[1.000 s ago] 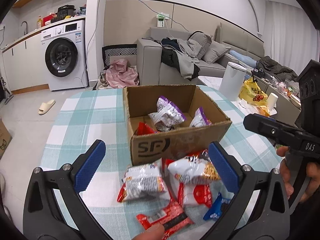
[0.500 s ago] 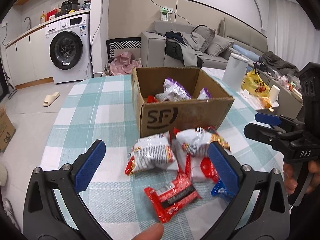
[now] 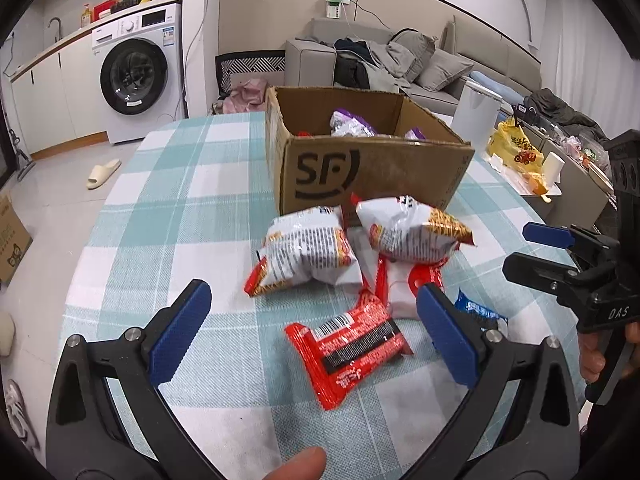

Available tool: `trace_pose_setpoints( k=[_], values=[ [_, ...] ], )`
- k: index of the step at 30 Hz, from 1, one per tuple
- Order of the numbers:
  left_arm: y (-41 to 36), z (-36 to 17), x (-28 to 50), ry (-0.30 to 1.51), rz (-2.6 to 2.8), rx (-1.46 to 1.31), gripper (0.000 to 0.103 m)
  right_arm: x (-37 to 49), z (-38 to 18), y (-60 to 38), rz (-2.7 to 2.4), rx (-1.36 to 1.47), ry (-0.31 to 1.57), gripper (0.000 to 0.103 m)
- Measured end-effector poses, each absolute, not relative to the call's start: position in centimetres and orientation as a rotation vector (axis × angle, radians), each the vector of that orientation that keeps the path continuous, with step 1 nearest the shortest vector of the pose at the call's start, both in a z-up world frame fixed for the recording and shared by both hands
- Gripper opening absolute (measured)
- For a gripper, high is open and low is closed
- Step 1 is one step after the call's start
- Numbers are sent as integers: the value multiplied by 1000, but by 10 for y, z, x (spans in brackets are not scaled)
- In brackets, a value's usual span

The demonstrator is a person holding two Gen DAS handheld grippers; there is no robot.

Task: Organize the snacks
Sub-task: 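Move the left tool toward the red wafer bag while the right tool approaches the blue Oreo pack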

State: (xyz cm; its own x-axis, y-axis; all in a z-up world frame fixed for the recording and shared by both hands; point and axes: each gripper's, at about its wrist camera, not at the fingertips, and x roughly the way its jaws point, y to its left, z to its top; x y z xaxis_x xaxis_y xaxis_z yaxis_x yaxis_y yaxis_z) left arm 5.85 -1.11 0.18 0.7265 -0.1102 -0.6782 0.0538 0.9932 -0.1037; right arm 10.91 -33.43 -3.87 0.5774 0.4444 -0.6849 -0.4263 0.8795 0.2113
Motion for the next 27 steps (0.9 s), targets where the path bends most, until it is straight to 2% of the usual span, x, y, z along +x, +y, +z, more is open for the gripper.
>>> trace_pose_setpoints(
  k=[27],
  values=[
    [-32,-43,69,886,-93,-53,102,97,-86,-316,558,-148,953,103]
  ],
)
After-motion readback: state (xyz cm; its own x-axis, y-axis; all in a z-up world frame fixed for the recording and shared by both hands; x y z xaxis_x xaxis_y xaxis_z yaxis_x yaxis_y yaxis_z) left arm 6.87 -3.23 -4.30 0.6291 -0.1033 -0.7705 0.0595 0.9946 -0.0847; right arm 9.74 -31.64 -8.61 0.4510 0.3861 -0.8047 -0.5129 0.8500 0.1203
